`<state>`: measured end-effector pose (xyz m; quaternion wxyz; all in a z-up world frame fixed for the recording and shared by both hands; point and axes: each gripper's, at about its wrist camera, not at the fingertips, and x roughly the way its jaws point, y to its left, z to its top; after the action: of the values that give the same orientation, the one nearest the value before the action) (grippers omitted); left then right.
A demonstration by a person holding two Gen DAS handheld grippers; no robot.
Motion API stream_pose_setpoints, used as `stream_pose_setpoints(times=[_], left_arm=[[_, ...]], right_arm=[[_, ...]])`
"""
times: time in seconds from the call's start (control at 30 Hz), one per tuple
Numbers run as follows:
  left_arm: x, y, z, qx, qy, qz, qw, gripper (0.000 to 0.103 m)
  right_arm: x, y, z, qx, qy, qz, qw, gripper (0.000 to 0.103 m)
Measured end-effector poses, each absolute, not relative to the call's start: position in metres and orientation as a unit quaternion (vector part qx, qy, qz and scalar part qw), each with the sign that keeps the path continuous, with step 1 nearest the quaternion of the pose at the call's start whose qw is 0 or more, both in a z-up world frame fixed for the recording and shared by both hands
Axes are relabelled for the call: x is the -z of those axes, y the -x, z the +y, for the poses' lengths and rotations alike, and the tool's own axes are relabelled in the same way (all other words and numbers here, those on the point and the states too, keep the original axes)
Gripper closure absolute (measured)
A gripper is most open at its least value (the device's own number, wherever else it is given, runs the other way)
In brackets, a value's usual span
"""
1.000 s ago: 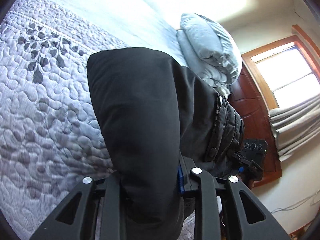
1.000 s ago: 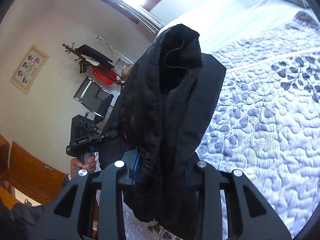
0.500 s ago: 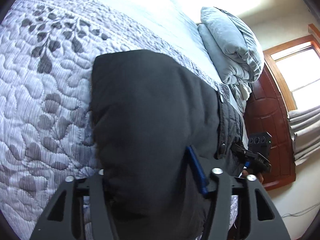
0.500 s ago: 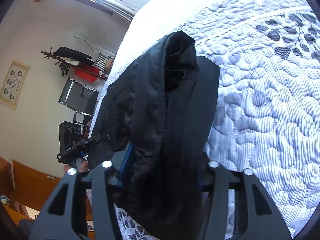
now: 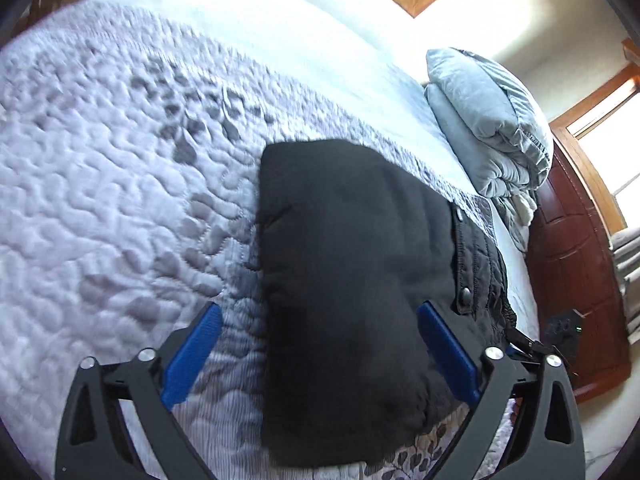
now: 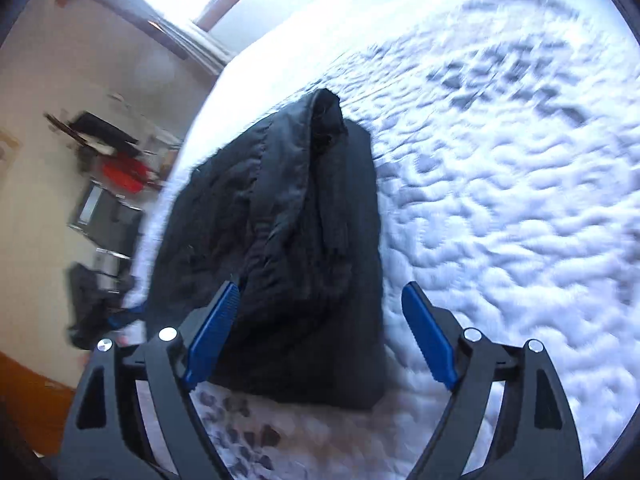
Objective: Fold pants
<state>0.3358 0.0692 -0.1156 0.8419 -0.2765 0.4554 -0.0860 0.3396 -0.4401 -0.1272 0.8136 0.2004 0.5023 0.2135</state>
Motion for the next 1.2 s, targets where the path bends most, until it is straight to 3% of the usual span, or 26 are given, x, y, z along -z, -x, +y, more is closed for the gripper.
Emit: stream_pose_setpoints(times=[0.03,0.23,0.63,1.2], left_arm=[[0.106,-0.325,0.064,0.074,0.259,0.449,0.852,0.004],[0.072,-0.276,0.027,0.045,0.182,0.453,0.872,0.004],[0.024,-0.198,-0.007,0.037,0.113,0.438,0.891,0.004],[0.024,-0.174,-0.02,0.013,0.088,0.468,0.879,0.004]], right_arm=[[0.117,-0.327,-0.436,-0.196,-0.172,0.495,0.829,0.014],[0.073,-0.259,-0.409,-0.107,-0.057,0.46,0.879,0.009],[0.024,-0.181,-0.379,-0.102,-0.054,0.46,0.881,0.005],[0.009,-0.149,-0.358,-0.08,-0.019,0.5,0.862,0.005]])
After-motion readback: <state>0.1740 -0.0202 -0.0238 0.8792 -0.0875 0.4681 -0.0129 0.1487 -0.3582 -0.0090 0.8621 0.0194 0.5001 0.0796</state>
